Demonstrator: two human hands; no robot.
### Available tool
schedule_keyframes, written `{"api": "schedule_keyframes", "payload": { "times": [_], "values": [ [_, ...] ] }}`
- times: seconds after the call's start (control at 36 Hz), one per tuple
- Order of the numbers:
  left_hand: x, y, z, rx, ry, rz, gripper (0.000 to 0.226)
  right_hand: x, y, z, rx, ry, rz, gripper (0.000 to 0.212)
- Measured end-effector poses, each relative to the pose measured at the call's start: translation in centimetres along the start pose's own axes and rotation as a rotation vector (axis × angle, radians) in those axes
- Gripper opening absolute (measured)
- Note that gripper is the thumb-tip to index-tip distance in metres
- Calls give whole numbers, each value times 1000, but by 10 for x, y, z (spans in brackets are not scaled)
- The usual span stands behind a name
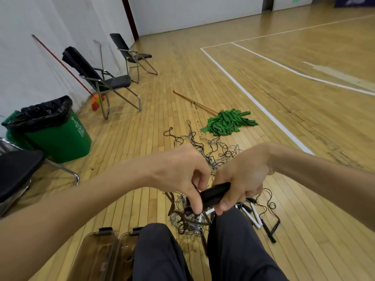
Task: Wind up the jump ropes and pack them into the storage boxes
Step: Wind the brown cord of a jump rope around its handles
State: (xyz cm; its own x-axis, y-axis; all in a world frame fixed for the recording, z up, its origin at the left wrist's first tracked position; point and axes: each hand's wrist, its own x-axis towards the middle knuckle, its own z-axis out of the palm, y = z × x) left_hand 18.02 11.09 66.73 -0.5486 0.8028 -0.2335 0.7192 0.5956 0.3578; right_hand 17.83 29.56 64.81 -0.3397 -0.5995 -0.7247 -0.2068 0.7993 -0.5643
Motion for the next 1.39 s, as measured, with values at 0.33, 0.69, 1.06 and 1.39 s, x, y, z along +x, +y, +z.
{"api": "schedule_keyframes", "payload": {
  "times": [0.33,0.69,1.06,1.39],
  "values": [
    [-4,-17,4,-831,117,97,30,-22,5,22,0,240,-448,28],
    [1,-18,6,-832,441,107,30,-3,9,37,140,524,-629,21],
    [17,-29,29,-966,472,151,27,8,10,37,281,649,-696,36],
    [24,-31,68,-1059,486,-132,44,-7,33,8,393,963,-606,42]
  ]
}}
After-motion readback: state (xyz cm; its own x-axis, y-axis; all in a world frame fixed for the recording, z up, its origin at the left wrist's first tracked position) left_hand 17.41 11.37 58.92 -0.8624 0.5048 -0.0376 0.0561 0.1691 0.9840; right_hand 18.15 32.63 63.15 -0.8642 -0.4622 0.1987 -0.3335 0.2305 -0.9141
